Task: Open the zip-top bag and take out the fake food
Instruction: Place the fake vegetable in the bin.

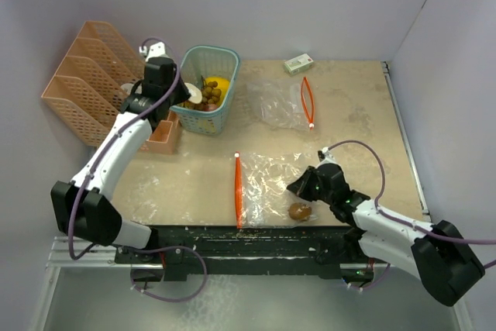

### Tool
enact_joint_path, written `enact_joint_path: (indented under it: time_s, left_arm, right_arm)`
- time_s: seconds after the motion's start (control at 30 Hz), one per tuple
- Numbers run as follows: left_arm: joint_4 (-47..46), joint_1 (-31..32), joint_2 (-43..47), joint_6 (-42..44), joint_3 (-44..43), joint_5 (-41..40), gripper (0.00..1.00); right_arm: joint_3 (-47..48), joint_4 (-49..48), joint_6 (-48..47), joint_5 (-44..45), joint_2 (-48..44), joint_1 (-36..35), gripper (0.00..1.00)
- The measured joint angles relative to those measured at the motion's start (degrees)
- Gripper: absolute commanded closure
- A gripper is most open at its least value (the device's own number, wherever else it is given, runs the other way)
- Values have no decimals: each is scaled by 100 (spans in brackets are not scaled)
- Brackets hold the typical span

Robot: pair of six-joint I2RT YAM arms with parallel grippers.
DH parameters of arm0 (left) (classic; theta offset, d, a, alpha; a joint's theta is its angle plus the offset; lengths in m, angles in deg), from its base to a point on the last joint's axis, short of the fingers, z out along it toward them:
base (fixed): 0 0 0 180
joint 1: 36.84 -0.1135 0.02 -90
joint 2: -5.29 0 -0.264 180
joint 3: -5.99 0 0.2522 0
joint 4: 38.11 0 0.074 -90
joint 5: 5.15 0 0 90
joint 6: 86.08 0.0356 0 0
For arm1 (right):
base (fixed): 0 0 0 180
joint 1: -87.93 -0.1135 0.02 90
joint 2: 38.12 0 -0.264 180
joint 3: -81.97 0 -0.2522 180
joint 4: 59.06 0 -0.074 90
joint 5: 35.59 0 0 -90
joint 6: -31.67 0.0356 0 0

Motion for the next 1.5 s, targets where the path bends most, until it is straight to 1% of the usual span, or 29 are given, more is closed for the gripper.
enact_joint_path:
  time_s: [0.03, 0.1, 0.2, 0.23, 0.27, 0.37, 0.43, 0.53, 0.57, 0.63, 0.7, 0.77, 0.8, 0.83, 0.93, 0.97, 1.1, 1.2, 1.3, 1.4, 1.5]
  left_arm:
    - [-48, -153, -105, 33, -33, 48, 43]
    - [-149, -479, -337, 85, -101, 146, 31]
    - [-225, -616, -555, 101, -173, 356, 24]
    - [-254, -614, -584, 98, -170, 485, 24]
    - [-275, -603, -586, 98, -168, 592, 24]
    - [-549, -562, -455, 83, -24, 1038, 24]
    - [-708, -507, -186, 42, 264, 1303, 25]
    - [-870, -275, 350, -74, 852, 1519, 27]
    - [-914, -153, 542, -127, 1084, 1565, 27]
    - [-984, 140, 925, -264, 1600, 1641, 29]
    - [-1078, 420, 1207, -431, 2114, 1720, 30]
    - [-1178, 625, 1392, -610, 2634, 1797, 32]
    - [-1241, 691, 1462, -695, 2933, 1849, 32]
    - [-1266, 730, 1517, -787, 3237, 1895, 33]
    - [-1257, 745, 1615, -973, 3963, 1958, 36]
    - [-1248, 745, 1681, -1047, 4242, 2002, 37]
    - [-1344, 778, 1928, -1252, 4859, 2199, 41]
    - [-1722, 894, 2059, -1537, 5355, 2446, 44]
    - [-2044, 1130, 2090, -1790, 5674, 2577, 48]
    - [-2304, 1403, 2087, -2052, 5910, 2660, 50]
    - [-2500, 1574, 2068, -2199, 5930, 2686, 51]
  right_arm:
    - [0, 9, 0, 0, -13, 0, 100]
    - [39, 223, -33, -24, -153, 0, 100]
    - [249, 669, -168, -15, -280, 0, 100]
    - [387, 859, -240, 17, -326, 0, 97]
    - [542, 1043, -315, 55, -374, 0, 92]
    - [981, 1495, -503, 258, -455, 0, 70]
    - [1305, 1823, -643, 525, -452, 0, 50]
    - [1558, 2199, -717, 802, -435, 59, 33]
    - [1582, 2291, -715, 855, -424, 87, 30]
    - [1589, 2544, -643, 992, -361, 138, 27]
    - [1580, 2758, -546, 1110, -310, 162, 20]
    - [1541, 2876, -413, 1209, -304, 188, 18]
    - [1502, 2898, -352, 1241, -306, 188, 20]
    - [1449, 2942, -278, 1250, -304, 190, 25]
    - [1327, 3012, -181, 1235, -348, 195, 40]
    - [1292, 3018, -170, 1228, -398, 195, 47]
    - [1246, 2942, -157, 1167, -540, 195, 74]
    - [1246, 2850, -162, 1064, -542, 195, 88]
    - [1246, 2741, -179, 1019, -514, 195, 99]
    - [1252, 2664, -223, 999, -426, 195, 100]
    - [1309, 2653, -260, 981, -282, 195, 100]
